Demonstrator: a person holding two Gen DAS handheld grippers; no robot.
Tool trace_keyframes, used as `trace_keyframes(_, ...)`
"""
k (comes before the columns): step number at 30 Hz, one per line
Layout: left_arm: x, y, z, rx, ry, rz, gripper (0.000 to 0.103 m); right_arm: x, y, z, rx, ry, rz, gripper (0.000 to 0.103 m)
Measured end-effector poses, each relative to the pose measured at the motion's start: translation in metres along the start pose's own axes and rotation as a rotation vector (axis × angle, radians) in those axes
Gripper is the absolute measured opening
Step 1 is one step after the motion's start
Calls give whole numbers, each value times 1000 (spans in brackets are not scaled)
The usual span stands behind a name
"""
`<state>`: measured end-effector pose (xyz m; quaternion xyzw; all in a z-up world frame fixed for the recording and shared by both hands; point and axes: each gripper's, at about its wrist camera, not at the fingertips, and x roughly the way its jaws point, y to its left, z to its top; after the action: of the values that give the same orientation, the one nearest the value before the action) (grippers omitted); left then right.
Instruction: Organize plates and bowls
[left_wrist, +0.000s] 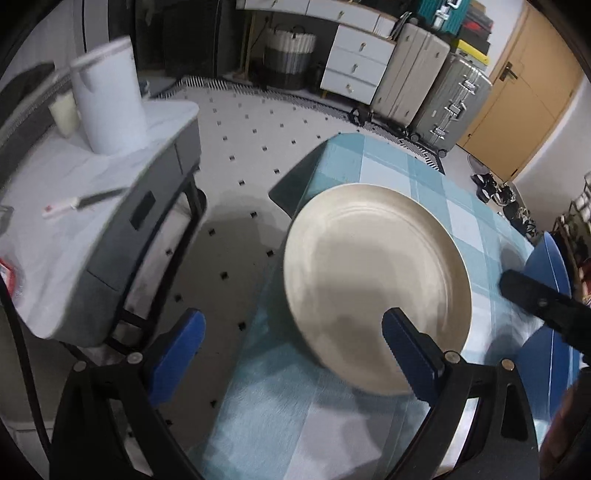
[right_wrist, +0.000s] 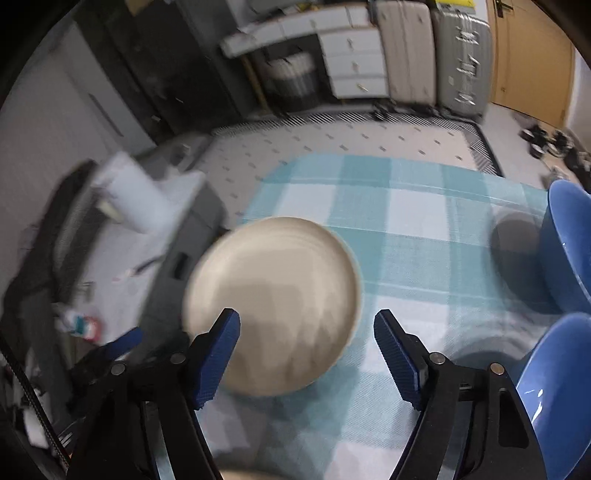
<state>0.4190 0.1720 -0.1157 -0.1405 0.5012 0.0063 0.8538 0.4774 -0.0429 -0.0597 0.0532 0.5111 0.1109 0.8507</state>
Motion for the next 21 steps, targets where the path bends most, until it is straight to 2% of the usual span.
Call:
trace_keyframes(2,13,2,6,-31,34,-25,97,19,-6,11,4,48,-29,72)
trace_keyframes(4,20,2,8,-52,42,-33,97,31,-12,15,33,79,-45,72)
trace_keyframes(7,29,3,9,-74,57,-54,93,38,-19,20,61,77,-47,72)
trace_keyframes(10,34,4,7,-86,63,-51,78,39,-17,23,46,59,-62,72)
trace_keyframes(11,37,4,5,-93,72,-24,66,39,-17,23,45,57,-64,72)
trace_keyframes(12,39,5,4,-97,81,-16,59,39,-17,24,47,54,-63,72)
trace_keyframes(15,42,3,1,-62,77,20,53,39,-15,23,49,54,-61,72)
trace_keyframes(18,38,8,0,-65,62,15,43,38,-12,21,29,50,-73,72)
trace_keyframes(19,36,9,-1,-59,51,20,37,38,-12,20,23,46,-81,72)
trace_keyframes(21,33,8,-2,-43,43,41,33,38,-10,18,13,53,-83,72)
